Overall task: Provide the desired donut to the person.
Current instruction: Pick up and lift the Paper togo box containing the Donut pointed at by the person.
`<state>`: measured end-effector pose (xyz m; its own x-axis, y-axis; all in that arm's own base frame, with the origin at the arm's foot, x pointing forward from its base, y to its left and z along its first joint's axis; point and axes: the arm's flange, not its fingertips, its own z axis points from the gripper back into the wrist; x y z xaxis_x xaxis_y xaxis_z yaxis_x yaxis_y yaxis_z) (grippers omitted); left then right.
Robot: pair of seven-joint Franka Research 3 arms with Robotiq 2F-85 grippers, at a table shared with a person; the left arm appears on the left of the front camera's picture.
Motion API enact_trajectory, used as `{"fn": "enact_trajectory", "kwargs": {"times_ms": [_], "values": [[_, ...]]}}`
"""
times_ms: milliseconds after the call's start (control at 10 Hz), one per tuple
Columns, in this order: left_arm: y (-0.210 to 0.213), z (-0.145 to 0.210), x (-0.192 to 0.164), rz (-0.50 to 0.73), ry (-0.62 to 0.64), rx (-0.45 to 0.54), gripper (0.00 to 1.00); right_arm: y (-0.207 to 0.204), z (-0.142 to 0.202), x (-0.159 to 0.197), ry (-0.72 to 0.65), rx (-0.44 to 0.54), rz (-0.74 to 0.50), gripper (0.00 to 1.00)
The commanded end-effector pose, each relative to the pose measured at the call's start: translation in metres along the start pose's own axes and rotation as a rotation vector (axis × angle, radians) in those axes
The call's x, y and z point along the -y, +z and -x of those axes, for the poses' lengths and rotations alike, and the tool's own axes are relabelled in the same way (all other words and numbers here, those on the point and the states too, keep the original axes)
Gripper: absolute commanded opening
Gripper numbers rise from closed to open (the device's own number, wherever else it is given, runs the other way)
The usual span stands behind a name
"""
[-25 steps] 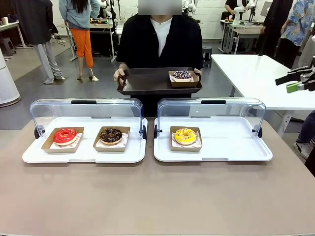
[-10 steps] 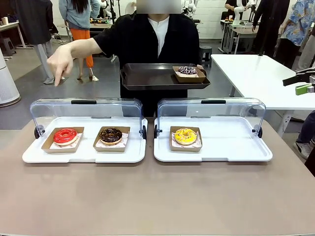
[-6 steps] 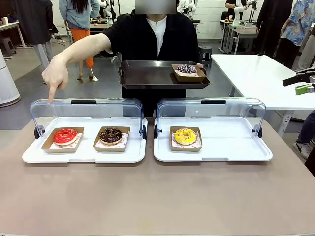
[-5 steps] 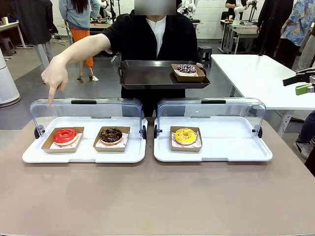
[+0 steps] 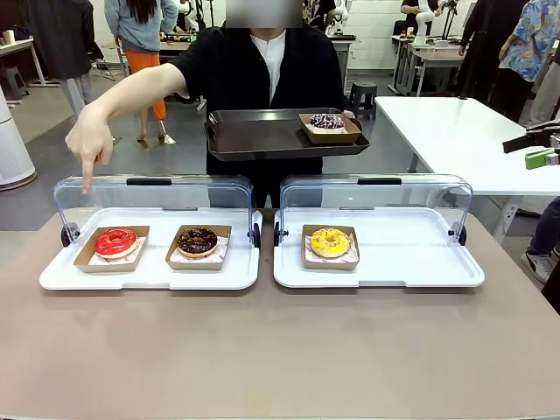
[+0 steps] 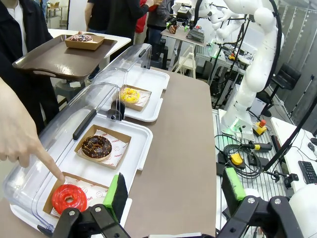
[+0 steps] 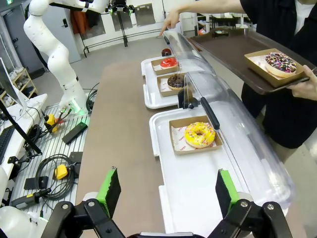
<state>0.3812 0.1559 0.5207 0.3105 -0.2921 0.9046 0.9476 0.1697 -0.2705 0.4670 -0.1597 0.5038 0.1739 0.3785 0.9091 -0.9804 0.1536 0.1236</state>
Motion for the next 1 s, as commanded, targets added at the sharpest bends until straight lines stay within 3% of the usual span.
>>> {"fn": "enact_trajectory", "kwargs": {"times_ms": [0, 100, 200, 400, 600, 700, 900], "values": [[0.001, -0.002, 0.002, 0.002, 0.002, 0.007, 1.00, 0.000, 0.000, 0.000, 0.001, 0.002, 0.002, 1.00], [0.000, 0.000, 0.000, 0.000, 0.000, 0.000, 1.00, 0.000, 0.000, 0.000, 0.001, 0.002, 0.002, 1.00], [-0.008, -0.012, -0.006, 0.014, -0.001, -0.099, 1.00, 0.000, 0.000, 0.000, 0.001, 0.002, 0.002, 1.00], [-0.033, -0.035, -0.012, 0.041, -0.041, -0.381, 1.00, 0.000, 0.000, 0.000, 0.001, 0.002, 0.002, 1.00], [-0.069, -0.047, -0.012, -0.012, -0.103, -0.719, 1.00, 0.000, 0.000, 0.000, 0.001, 0.002, 0.002, 1.00], [-0.094, -0.047, -0.013, -0.035, -0.141, -0.838, 1.00, 0.000, 0.000, 0.000, 0.001, 0.002, 0.002, 1.00], [-0.137, -0.034, -0.017, -0.100, -0.236, -0.965, 1.00, 0.000, 0.000, 0.000, 0.001, 0.002, 0.002, 1.00]]}}
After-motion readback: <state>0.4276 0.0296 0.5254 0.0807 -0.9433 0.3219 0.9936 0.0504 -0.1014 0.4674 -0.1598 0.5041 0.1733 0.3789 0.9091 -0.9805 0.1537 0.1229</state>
